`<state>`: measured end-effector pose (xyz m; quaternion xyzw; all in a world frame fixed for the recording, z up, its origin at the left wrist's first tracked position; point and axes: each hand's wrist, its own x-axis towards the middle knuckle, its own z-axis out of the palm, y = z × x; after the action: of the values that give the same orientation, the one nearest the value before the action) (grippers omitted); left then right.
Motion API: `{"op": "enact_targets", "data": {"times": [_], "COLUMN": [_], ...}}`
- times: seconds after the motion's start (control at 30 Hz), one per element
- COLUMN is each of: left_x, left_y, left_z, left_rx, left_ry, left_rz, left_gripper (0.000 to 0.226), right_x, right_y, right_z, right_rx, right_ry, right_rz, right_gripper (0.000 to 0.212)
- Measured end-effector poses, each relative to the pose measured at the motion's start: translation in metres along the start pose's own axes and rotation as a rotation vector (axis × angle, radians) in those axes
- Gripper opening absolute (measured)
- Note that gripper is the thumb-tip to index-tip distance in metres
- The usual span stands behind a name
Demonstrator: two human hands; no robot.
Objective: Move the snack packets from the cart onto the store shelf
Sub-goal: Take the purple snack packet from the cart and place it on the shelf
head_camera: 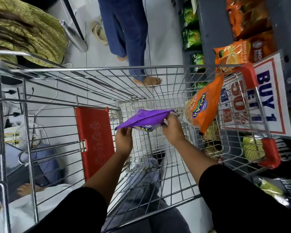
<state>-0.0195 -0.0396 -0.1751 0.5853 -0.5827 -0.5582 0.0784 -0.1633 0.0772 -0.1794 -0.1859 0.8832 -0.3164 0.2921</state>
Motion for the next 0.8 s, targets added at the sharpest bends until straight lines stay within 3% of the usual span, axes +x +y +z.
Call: {"op": "enact_targets", "data": {"times": [0.13,0.2,0.47,0.63,0.8], "left_x": [0.007,0.011,-0.002,-0.028,-0.064], "left_y": [-0.003,-0.005,0.033,0.077,0.133], "left_z": [0.001,-0.001,-0.023,-0.042,-0.064], "left_rx": [0.047,-0.01,-0.179,-0.307,-0.388], "left_ry": [0.077,0.105,0.038,-0.031,-0.127], "left_rz": [0.0,-0.021,0.12,0.273,0.404], "left_gripper": [0.006,0.019,0.027,0.029,0.025], "right_x": [0.002,0.003,-0.017,-0.042,-0.081], "right_y": [0.004,0.009,0.005,-0.027,-0.068], "right_z": [-0.006,-0.007,-0.031,-0.069,-0.118], "right_rx": [-0.109,-0.128,0.195,0.3,0.411], "right_ry": [-0.022,-0.033,0.042,0.021,0.106], "right_rz": [-0.009,-0.036,0.018,-0.009,-0.062], "right_gripper": [0.02,0.018,0.01,0.009,0.013]}}
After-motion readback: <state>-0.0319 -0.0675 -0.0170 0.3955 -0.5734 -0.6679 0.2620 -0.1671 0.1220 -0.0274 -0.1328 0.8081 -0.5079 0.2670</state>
